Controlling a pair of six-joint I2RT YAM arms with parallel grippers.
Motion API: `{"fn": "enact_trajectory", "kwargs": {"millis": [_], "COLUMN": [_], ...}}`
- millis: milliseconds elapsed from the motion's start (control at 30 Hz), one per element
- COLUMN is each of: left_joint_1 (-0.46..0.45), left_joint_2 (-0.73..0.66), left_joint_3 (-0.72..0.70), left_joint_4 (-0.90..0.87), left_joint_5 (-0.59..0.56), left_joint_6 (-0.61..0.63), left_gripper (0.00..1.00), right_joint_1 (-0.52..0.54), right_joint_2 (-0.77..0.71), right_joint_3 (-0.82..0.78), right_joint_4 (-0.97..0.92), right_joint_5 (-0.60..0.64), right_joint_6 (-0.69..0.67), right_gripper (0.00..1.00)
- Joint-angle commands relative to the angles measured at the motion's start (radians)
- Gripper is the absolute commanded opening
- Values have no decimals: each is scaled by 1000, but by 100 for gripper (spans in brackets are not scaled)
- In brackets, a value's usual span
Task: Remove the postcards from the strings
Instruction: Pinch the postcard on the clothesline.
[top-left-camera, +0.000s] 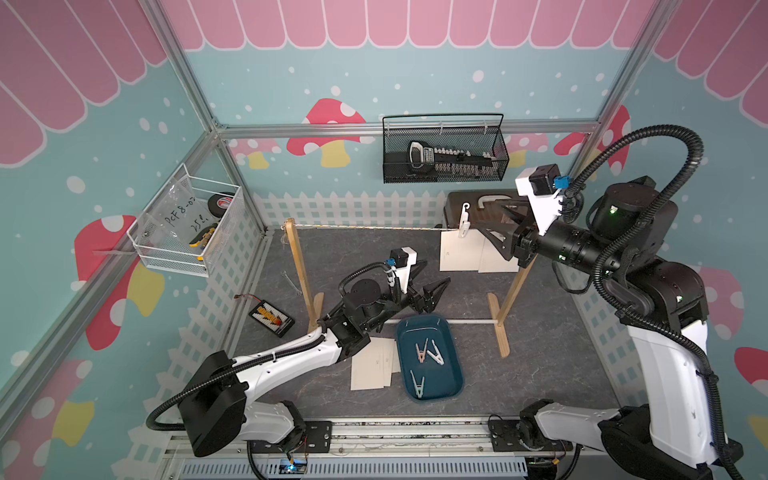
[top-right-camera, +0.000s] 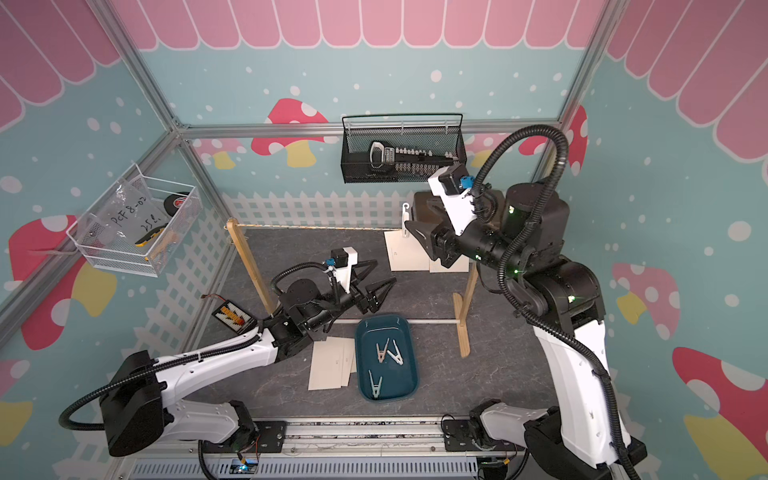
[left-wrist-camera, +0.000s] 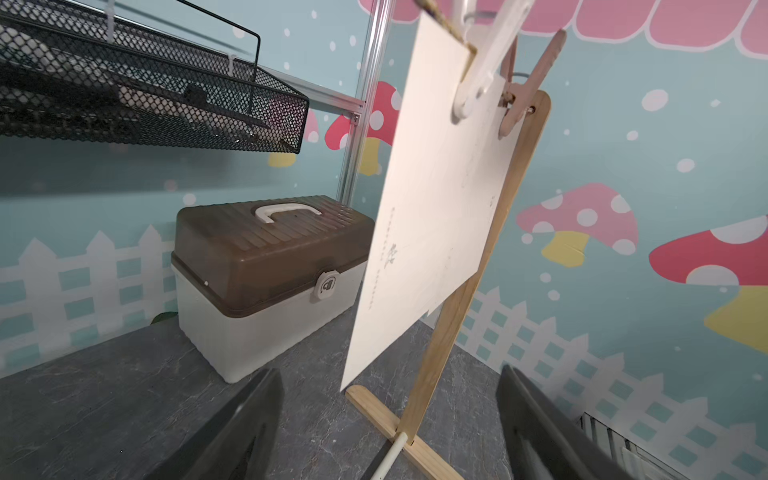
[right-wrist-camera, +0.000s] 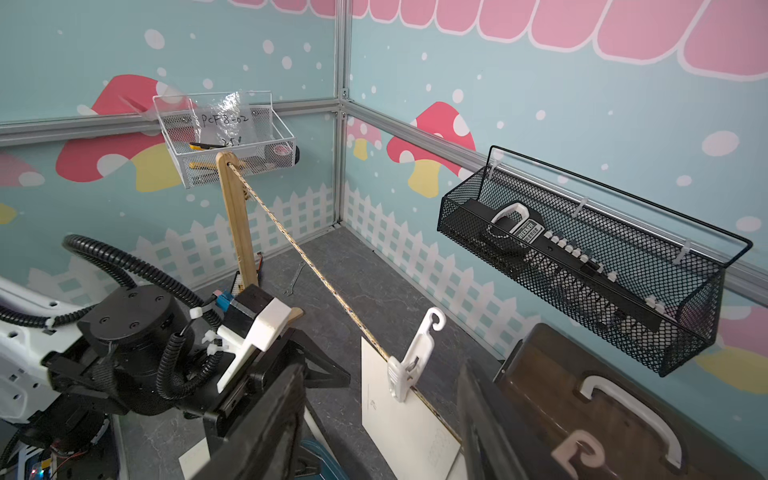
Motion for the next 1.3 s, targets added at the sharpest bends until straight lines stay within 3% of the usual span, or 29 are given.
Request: {"fn": "enact_trajectory", "kwargs": {"millis": [0,400,733,1000,1267], "left_joint_1": [-6,44,107,116,126], "left_joint_2": [45,166,221,266,290], "left_joint_3": [32,116,119,124,150], "left_joint_4": [109,108,204,275,277], "left_joint_5": [29,154,335,384,436], "left_joint_6": [52,-7,-86,-125,-147], "left_gripper": [87,82,63,55,33], "right_joint_1": [-50,-181,-200,-202,-202], "right_joint_2": [5,7,7,4,7], "right_joint_3": [23,-16,-35,-48,-55], "right_joint_4": [-41,-43,-40,-20,-12], "right_joint_5": [-111,-259,-316,-336,-354], "right_joint_6": [-32,-21,-1,12,7], "right_gripper": [58,59,59,59,59]}}
